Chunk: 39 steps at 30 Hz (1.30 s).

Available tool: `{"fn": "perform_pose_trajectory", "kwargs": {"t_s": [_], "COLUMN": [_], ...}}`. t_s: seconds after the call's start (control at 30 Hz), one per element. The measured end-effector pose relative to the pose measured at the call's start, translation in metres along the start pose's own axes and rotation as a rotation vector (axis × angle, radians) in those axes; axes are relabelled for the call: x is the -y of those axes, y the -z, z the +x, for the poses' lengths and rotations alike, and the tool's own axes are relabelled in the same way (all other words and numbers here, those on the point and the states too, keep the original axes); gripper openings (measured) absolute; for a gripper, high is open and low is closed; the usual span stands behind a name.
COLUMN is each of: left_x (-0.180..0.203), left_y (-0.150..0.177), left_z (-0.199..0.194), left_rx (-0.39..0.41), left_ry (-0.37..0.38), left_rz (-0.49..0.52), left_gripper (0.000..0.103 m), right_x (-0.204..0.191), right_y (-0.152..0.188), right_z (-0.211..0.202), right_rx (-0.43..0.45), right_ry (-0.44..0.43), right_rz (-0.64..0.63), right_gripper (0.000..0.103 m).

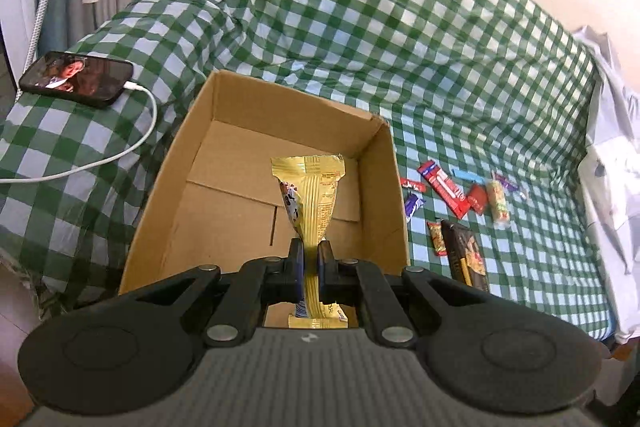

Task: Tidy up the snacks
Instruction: 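Carry the yellow wafer and dark biscuit pack over the cardboard box with both tools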

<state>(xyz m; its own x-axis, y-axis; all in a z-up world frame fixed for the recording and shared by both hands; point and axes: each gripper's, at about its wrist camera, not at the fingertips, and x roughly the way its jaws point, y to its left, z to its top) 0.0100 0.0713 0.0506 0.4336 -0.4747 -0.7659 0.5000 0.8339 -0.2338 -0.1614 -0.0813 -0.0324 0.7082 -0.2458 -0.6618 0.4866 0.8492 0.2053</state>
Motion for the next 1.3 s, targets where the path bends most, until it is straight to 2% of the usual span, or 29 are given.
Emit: {"fn": "perform_pose_trajectory", "kwargs": {"t_s": [0.13,0.47,1.3], "left_x": [-0.012,-0.028,-0.036], "left_y": [0.000,-0.001,-0.006], "left_z": [-0.007,-0.005,0.013], "left_rx": [0.028,0.028,0.006], "left_ry": [0.013,0.021,0.006], "left_rz": [-0.016,-0.047,-0.070], "left_gripper": [0.006,0.006,0.006], "right_x": [-0.019,-0.040,-0.046], "right_y": [0.000,0.002,-0.005], "right_z": [-0.002,0.000,0.019], "right_rx": [0.001,-0.020,-0.071], "right_ry": [0.015,0.037,0.036], "right_rz": [-0.035,-0.084,-0.104], "right_gripper": [0.041,0.041,0.041]}}
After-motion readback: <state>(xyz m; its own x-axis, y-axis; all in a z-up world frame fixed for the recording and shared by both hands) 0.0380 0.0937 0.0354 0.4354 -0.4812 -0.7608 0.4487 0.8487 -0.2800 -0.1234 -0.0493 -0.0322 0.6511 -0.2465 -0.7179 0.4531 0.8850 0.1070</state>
